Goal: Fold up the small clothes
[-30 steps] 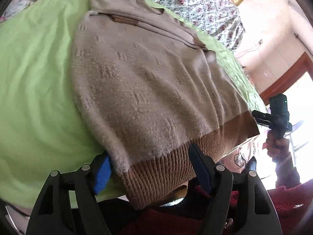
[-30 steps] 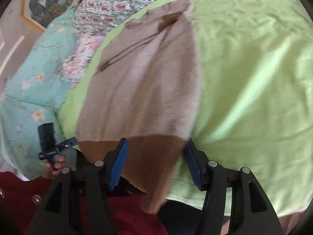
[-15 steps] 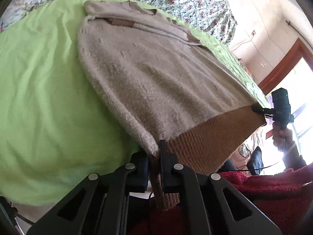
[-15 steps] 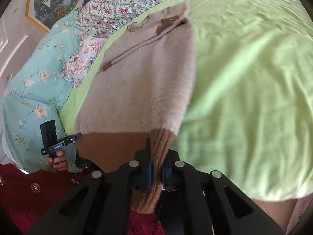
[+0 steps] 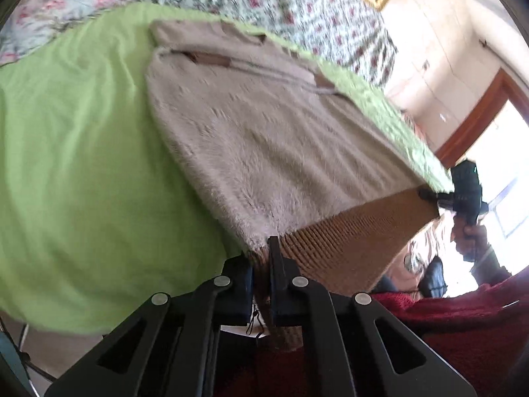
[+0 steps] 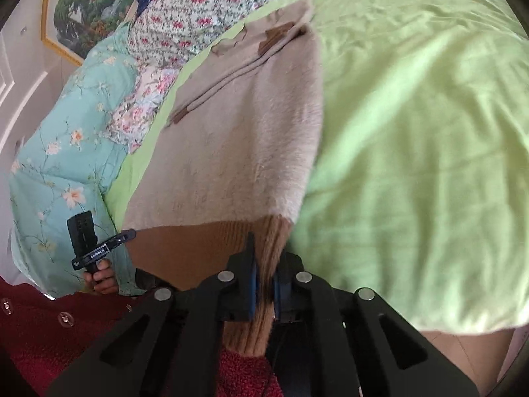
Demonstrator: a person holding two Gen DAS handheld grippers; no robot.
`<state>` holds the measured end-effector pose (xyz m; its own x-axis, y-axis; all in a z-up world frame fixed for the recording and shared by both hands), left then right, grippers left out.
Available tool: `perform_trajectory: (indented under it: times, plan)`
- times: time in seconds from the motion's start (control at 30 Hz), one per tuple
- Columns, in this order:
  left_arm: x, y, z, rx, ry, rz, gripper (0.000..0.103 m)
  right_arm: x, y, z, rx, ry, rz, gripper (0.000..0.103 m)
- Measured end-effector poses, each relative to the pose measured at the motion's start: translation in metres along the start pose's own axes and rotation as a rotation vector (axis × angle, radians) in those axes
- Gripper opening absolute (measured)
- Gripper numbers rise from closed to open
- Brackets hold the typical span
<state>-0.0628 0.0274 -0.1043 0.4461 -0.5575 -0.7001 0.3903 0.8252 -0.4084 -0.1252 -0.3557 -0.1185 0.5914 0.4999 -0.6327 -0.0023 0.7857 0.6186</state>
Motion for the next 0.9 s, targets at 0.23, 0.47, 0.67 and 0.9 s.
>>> perform_trajectory:
  times: [0.23,0.47,0.67,0.9]
  plan:
    - [-0.034,-0.019,0.044,0.018,-0.127,-0.022,0.005,-0.012,0.036,0.033,-0.031,-0.130,0.144,0.008]
    - [-0.034,-0.022,0.157,0.031,-0.309,0.017,0.006,-0.016,0.056,0.135,-0.029,-0.307,0.131,0.008]
    - [-0.005,0.005,0.260,-0.035,-0.388,0.105,0.006,0.016,0.055,0.237,-0.014,-0.374,-0.004,0.008]
    - [0.059,0.063,0.319,-0.101,-0.333,0.167,0.006,0.076,0.044,0.333,-0.016,-0.347,-0.119,0.008]
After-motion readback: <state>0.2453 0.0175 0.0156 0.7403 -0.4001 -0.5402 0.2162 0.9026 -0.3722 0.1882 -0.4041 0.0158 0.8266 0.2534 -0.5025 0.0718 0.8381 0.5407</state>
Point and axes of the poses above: each gripper's, at about its wrist camera, not at the fingertips, and x roughly the way its jaws point, y to its left, z to its top, the point moved 5 cm from there along x, roughly the way its jaws point
